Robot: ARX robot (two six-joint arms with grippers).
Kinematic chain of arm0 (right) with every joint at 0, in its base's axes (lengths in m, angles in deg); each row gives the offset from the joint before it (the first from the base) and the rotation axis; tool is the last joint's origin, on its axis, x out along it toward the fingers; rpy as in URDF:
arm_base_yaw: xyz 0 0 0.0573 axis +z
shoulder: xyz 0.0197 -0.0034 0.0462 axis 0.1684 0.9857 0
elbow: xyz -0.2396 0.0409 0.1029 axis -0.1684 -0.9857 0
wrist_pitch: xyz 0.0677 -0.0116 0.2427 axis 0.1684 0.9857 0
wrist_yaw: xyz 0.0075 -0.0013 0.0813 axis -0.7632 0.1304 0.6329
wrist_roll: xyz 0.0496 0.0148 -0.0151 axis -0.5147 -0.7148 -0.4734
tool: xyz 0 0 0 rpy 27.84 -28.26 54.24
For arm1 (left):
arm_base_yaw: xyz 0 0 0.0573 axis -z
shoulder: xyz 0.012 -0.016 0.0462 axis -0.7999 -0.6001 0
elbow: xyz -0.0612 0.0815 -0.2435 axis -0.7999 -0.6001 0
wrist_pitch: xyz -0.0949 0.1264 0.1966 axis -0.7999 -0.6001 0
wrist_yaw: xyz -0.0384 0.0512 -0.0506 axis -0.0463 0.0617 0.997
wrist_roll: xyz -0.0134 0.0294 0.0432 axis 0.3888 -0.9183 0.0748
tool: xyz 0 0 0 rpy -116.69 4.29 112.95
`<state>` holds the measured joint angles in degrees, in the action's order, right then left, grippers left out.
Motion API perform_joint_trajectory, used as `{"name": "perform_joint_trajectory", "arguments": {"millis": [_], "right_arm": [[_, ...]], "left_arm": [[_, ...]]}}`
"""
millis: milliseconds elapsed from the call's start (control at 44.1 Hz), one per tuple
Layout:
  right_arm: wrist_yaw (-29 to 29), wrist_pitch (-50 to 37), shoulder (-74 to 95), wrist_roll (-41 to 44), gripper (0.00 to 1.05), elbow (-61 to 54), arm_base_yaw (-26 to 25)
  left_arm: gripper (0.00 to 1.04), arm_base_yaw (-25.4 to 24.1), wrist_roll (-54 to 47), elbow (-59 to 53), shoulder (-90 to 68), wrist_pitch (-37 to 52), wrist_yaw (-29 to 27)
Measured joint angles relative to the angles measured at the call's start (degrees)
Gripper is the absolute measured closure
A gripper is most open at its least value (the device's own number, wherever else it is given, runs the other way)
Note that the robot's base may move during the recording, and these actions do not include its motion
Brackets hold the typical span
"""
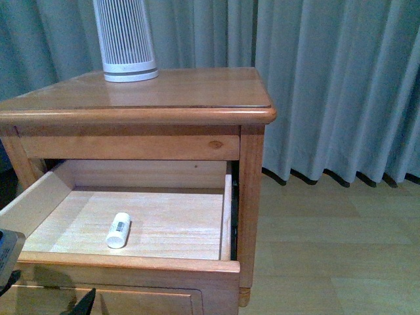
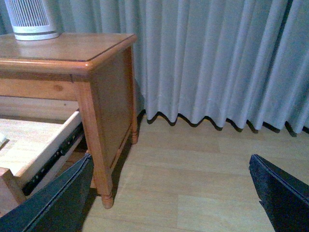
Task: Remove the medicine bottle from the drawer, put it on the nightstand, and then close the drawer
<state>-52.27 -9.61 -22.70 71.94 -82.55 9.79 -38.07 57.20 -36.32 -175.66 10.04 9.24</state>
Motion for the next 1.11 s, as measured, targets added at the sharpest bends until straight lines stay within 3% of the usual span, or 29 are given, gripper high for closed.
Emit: {"name": "perform_joint_trajectory", "arguments": {"millis": [249,430,657,816,1020,1110], "right_arm": [[0.0,0.0,0.0,0.0,0.07,0.0,0.0],[0.0,0.0,0.0,0.0,0.07,0.0,0.0],[0.0,0.0,0.0,0.0,0.07,0.0,0.0],[-0.3,0.0,0.0,0.0,0.07,0.0,0.0],[-0.1,0.0,0.0,0.0,0.07,0.0,-0.1],[0.0,0.0,0.0,0.0,0.07,0.0,-0.1]], "left_arm": [[0.08,0.0,0.0,0.0,0.0,0.3,0.0],[0.44,0.0,0.0,0.0,0.0,0.3,0.0],[0.77,-0.4,0.4,-0.6,0.9,0.2,-0.5],[1.01,-6.5,5.2,-11.6,27.8,-9.1,-4.2],[1.01,-8.9,6.6,-11.8,54.1,-24.2,-1.1],[1.01,-13.1,6.7,-11.7,62.5,-31.8,3.9]]}}
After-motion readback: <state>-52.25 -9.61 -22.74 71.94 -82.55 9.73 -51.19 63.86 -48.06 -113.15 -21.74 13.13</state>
